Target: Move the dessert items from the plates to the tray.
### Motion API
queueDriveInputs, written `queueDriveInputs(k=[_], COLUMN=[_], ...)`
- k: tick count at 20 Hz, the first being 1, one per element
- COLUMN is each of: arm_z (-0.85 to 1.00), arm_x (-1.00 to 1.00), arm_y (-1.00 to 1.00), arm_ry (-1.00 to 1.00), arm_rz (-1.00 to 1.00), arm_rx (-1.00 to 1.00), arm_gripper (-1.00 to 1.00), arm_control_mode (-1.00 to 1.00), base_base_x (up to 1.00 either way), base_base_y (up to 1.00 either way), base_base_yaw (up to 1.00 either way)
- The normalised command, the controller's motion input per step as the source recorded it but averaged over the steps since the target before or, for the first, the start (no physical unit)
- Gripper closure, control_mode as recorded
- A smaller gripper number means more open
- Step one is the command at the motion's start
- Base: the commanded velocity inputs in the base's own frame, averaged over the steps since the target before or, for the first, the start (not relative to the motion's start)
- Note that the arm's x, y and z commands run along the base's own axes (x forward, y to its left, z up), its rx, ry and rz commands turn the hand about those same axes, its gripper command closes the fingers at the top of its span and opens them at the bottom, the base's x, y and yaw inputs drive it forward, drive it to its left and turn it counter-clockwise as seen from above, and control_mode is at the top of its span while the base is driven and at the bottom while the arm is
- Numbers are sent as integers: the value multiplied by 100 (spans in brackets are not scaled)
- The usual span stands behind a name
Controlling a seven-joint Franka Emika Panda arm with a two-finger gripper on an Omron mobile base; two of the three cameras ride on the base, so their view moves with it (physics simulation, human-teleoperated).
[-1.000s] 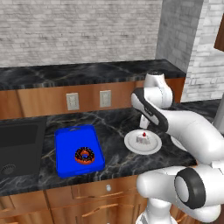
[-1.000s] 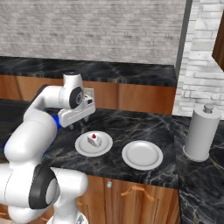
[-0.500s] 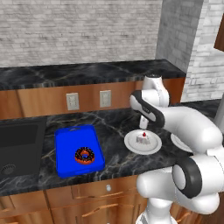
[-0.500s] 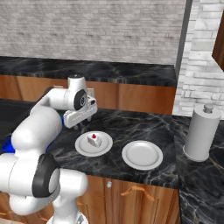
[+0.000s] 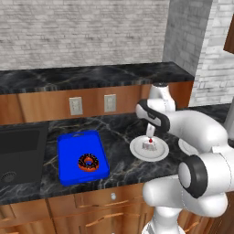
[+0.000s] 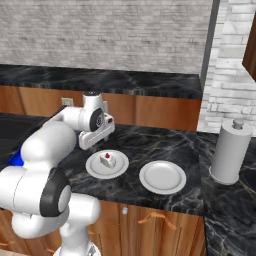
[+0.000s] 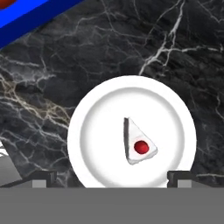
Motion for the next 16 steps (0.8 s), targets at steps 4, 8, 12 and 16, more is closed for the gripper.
queueDriveInputs(k=[4,8,12,16], arm_z=[-23,-20,-21,-24], arm_x=[11,10,11,13], arm_y=[0,-1,-6,-6], arm_ry=[0,0,0,0], arm_rz=[1,0,1,2], arm_rx=[0,0,0,0], arm_gripper=[-100,-100,-100,-100], arm_control_mode=[-100,-100,-100,-100], base_base_x=[0,0,0,0], base_base_y=[0,0,0,0], base_base_yaw=[0,0,0,0])
